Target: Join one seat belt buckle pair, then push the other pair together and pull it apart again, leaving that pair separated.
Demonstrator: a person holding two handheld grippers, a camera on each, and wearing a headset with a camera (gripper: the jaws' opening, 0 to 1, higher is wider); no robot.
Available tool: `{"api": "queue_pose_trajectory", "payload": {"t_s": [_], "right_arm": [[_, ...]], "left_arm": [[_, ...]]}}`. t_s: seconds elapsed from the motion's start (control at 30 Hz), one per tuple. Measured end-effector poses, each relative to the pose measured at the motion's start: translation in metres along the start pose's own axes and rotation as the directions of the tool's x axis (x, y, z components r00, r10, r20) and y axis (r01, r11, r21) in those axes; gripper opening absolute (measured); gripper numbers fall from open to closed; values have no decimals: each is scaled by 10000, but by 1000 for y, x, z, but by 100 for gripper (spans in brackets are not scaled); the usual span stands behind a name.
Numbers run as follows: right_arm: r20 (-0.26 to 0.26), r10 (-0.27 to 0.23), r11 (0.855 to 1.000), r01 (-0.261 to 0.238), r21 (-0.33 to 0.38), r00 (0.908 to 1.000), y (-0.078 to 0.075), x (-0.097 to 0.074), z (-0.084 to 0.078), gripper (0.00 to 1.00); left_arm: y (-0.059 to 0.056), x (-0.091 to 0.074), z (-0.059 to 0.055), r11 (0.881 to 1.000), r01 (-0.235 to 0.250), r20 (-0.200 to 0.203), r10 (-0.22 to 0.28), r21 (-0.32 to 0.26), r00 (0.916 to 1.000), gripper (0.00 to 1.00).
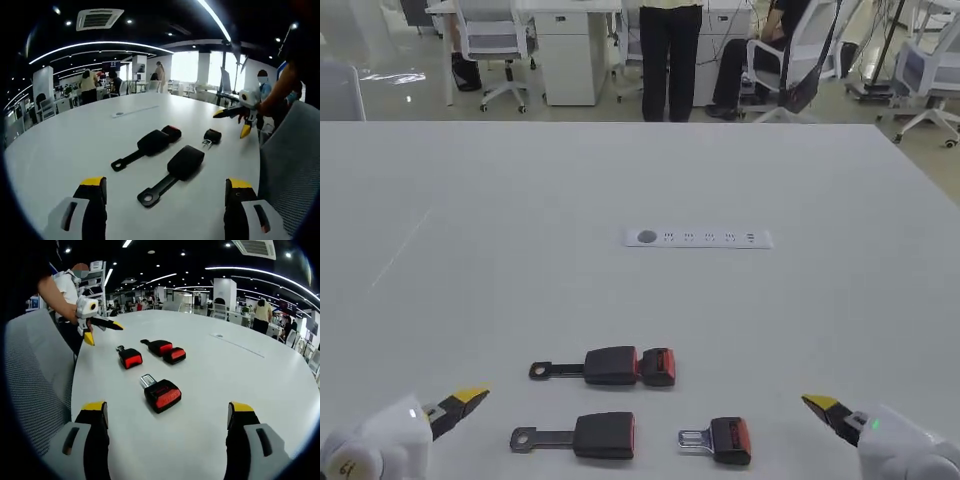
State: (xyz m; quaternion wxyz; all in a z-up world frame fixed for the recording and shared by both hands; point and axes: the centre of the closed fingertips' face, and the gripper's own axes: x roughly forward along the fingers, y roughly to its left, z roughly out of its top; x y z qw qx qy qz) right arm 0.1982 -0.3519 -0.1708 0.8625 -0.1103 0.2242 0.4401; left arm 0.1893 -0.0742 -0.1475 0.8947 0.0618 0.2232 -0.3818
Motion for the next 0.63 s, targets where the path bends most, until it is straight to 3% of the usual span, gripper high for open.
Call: {"api": "queue_pose_trajectory", "payload": {"t_s": [0.07,0.13,0.3,0.5,0.63], "right_arm": [[214,-14,9999,12,122,9998,-2,-2,3,99],[242,-98,9999,95,126,9997,-4,-2,5,100],[312,-174,9998,172,81,9994,-3,-3,12,100],[336,-133,9999,132,20,9993,-4,-3,11,100],[327,-117,9999,118,-26,9994,-4,-4,11,100]], "left_arm": [[4,-1,-1,9999,-22,319,27,-155,9995,100],[5,-1,-4,9999,-16,354,21,-148,9994,100],[-10,0,0,10000,39,211,-38,-55,9998,100],[-10,0,9,9996,-85,590,102,-286,9982,100],[-15,0,13,9997,-70,614,84,-225,9981,100]]}}
